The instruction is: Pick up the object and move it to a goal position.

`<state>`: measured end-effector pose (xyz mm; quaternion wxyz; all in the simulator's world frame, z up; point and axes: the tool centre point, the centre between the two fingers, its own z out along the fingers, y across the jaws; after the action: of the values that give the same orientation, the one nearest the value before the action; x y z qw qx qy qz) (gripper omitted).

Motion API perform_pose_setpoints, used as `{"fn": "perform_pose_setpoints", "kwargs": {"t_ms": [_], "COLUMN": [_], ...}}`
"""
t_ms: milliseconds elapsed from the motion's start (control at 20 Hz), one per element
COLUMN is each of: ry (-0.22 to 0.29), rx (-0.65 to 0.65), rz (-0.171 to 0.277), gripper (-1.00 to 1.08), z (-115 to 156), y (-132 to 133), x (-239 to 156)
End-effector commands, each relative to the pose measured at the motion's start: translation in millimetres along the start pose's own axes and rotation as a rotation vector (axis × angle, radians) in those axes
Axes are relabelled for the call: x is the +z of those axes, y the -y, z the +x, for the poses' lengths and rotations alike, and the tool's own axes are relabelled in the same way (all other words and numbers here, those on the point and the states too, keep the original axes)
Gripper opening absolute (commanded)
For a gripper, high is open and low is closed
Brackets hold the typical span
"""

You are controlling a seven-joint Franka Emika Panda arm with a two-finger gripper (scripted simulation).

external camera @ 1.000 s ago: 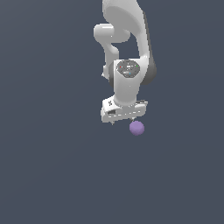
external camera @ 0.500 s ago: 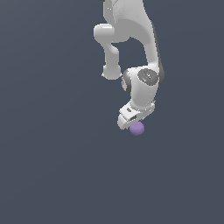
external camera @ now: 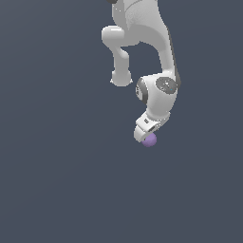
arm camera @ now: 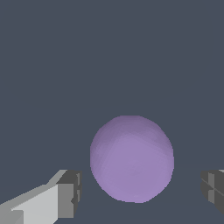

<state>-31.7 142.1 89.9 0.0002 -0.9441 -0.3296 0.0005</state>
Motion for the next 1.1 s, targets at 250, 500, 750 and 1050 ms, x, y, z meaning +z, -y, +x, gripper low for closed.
{"fn": "perform_pose_setpoints", "kwargs": {"t_ms": [250, 500, 750, 1050], "ry": [0.000, -0.001, -0.001, -0.001], "rx": [-0.003, -0.006, -0.007, -0.007], "rz": [0.000, -0.001, -0.001, -0.001], "gripper": [1.00, 1.00, 1.00, -1.00], "z": [0, -1, 0, 0], "y": [0, 1, 1, 1], "x": [18, 43, 50, 50]}}
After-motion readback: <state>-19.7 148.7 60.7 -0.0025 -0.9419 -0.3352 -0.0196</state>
